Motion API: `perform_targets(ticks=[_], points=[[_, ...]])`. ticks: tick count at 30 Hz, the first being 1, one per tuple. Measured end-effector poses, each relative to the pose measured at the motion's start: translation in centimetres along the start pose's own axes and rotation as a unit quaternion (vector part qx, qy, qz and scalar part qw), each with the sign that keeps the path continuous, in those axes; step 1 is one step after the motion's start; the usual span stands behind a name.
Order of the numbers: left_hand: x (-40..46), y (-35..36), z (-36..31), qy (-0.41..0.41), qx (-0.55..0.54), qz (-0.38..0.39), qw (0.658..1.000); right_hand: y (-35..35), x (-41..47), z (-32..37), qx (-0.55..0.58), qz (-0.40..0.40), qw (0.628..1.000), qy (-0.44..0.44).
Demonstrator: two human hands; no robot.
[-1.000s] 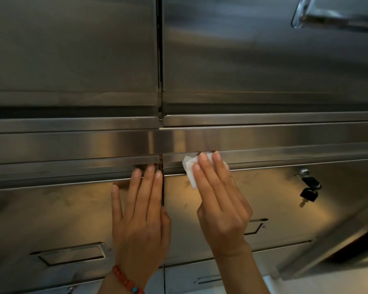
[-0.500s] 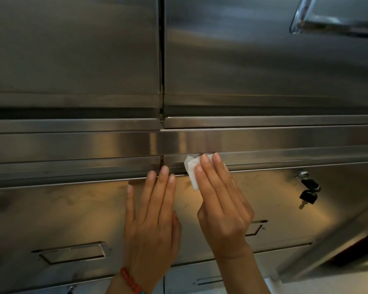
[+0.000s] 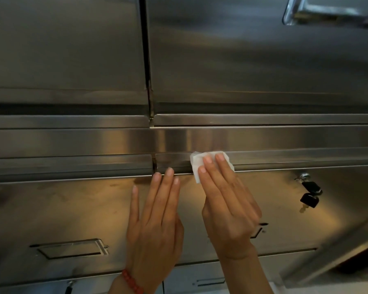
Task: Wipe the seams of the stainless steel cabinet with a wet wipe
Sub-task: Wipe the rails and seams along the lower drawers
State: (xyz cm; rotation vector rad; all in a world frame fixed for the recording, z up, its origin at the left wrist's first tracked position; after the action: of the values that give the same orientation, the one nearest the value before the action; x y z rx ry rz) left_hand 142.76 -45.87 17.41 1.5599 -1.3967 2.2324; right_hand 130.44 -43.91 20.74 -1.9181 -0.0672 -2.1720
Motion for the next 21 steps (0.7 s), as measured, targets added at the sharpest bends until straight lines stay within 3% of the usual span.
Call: perform_targets(ticks=[21], points=[[0.4,0.1,-0.9,-0.012,0.015,0.018,1.0,-0.4,0.0,-1.0,-0.022,0.003,1.0,0.013]])
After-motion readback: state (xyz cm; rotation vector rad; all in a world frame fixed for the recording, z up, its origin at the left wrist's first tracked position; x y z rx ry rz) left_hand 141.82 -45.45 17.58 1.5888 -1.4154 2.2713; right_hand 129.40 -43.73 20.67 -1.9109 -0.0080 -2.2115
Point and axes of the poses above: each hand's wrist, its own x-axis towards the middle knuckle, its own y-axis out of the palm, z = x × y, the point moved 1 cm from there along x, towards the middle knuckle, and after that the axes turned 10 degrees about y, right-handed, at the moved point
